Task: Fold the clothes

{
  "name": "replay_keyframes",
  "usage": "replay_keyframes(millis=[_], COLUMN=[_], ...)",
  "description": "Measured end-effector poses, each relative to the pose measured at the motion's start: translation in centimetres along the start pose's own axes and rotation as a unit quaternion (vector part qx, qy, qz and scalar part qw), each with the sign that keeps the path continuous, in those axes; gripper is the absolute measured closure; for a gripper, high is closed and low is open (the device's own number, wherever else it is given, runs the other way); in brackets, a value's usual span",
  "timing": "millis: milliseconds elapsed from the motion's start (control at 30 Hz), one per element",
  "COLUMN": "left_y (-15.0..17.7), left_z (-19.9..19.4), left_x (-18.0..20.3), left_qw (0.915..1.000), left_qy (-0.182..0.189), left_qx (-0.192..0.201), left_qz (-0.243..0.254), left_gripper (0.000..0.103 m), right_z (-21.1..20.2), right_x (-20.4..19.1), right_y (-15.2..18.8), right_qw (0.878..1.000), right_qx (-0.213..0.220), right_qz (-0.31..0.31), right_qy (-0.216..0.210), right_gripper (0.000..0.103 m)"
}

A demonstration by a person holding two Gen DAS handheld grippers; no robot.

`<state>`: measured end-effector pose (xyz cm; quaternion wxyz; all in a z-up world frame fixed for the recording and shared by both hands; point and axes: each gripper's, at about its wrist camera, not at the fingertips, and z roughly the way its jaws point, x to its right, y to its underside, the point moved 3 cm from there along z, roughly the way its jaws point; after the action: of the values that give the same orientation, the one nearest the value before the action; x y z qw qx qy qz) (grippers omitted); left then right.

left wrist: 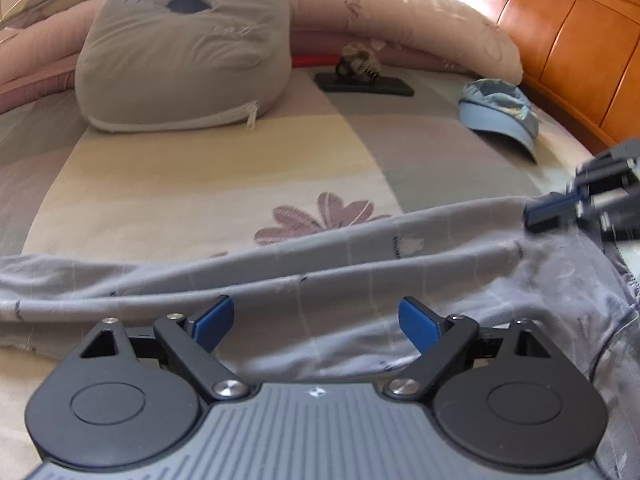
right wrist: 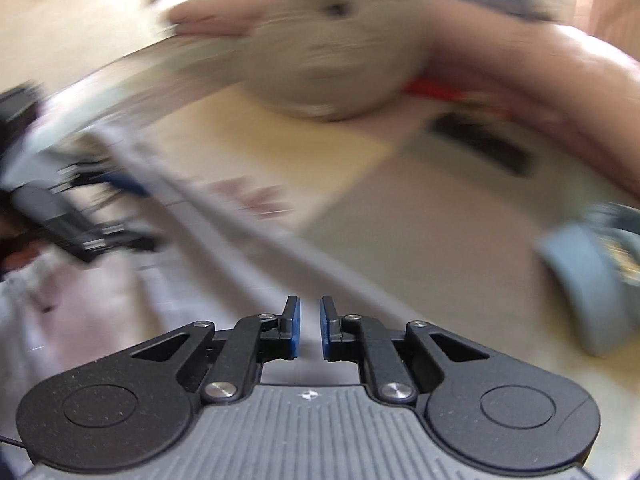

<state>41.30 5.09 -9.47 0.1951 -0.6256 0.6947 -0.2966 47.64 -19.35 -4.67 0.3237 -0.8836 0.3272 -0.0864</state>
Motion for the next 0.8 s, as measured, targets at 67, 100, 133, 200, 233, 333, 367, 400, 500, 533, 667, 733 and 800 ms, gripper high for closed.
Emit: replay_keyframes(millis=[67,100,133,200,233,333,367,400,500,533,667,733,800], left_y=[0.4,0.7,1.0,1.4,1.6,1.6,1.3,1.0,-0.7,-1.4,-4.1,-4.6,-5.0], left_z=[0.1,0.2,0.3,0.2,0.1,-0.1,-0.2,-0.3,-0.5,-0.5,0.3,1.0,1.6], left_x=[-0.4,-0.6,-0.8,-1.2,-1.4,-1.8,-2.0,-2.3,-3.0,-3.2,-4.0,-4.1,-4.2], left_qw=[0.9999,0.9998,0.9996,0.9994,0.9994,0.9993,0.9994,0.9994,0.9997,0.9997,0.9996,0.9997,0.9995], left_qy=[-0.002,-0.005,-0.008,-0.008,-0.007,-0.003,-0.003,-0.002,0.007,0.011,0.001,-0.007,-0.016], left_qx=[-0.011,-0.019,-0.027,-0.033,-0.035,-0.037,-0.036,-0.033,-0.018,-0.013,-0.012,-0.019,-0.026], left_qz=[-0.002,-0.003,-0.003,-0.001,0.000,-0.001,-0.005,-0.008,-0.015,-0.018,-0.024,-0.016,-0.008], left_gripper=[0.014,0.014,0.014,0.014,0.014,0.014,0.014,0.014,0.014,0.014,0.014,0.014,0.014], right_z=[1.1,1.6,2.2,3.3,3.7,3.3,3.0,2.8,2.4,2.6,4.8,5.9,6.7], right_x=[-2.2,-3.3,-3.9,-4.8,-5.1,-4.6,-3.8,-3.1,-0.3,0.4,2.8,3.4,3.9], right_y=[0.0,0.0,0.1,0.6,1.0,0.5,-0.3,-1.0,-3.5,-4.1,-6.0,-6.0,-5.7], right_qw=[0.999,0.998,0.998,0.996,0.994,0.994,0.995,0.996,0.995,0.994,0.985,0.977,0.969], right_qx=[-0.009,-0.014,-0.022,-0.053,-0.070,-0.069,-0.059,-0.048,-0.019,-0.013,-0.042,-0.066,-0.085], right_qz=[-0.019,-0.028,-0.028,-0.024,-0.023,-0.020,-0.004,0.013,0.073,0.093,0.164,0.202,0.231], right_qy=[-0.033,-0.049,-0.059,-0.069,-0.074,-0.080,-0.075,-0.070,-0.065,-0.058,-0.028,-0.026,-0.021], right_gripper=[0.090,0.090,0.089,0.089,0.089,0.088,0.086,0.084,0.075,0.072,0.063,0.061,0.058])
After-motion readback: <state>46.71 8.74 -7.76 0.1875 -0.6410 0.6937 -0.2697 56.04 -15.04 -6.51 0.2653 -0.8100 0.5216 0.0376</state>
